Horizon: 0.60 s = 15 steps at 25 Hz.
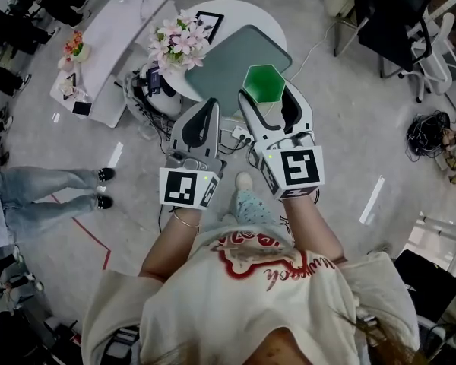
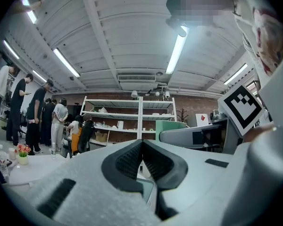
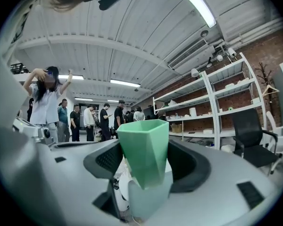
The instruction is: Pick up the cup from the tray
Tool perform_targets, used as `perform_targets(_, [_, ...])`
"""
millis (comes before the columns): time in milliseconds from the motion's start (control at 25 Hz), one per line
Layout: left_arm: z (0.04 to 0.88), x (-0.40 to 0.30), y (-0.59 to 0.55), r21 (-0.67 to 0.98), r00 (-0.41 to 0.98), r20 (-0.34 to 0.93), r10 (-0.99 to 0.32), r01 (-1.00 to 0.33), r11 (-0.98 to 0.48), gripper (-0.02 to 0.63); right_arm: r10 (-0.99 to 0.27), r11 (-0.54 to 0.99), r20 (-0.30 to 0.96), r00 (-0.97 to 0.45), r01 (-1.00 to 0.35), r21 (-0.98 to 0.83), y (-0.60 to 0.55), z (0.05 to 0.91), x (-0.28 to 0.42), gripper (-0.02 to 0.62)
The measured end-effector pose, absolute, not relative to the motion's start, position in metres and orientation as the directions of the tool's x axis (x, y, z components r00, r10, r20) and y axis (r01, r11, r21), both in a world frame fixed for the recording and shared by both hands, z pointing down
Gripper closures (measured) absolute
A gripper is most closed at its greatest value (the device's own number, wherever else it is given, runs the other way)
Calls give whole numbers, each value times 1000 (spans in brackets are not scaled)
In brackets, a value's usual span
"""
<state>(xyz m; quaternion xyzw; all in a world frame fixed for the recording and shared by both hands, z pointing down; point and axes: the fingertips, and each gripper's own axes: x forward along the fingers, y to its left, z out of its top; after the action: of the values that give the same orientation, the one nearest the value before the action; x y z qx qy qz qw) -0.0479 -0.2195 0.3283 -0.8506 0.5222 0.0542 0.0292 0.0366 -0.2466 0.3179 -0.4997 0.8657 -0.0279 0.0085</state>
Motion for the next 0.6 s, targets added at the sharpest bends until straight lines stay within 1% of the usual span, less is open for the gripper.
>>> perform_targets(320, [321,-64,-127,30,469,-129,-874,-879,-476,594,-881,472,3,-473,-880,-42,-147,309,22,314])
perform_targets(600, [317,-72,-56,18,484,-136,-865,-871,-490,594,-884,467,-3,-468,-882,-68,-75,307,10,314])
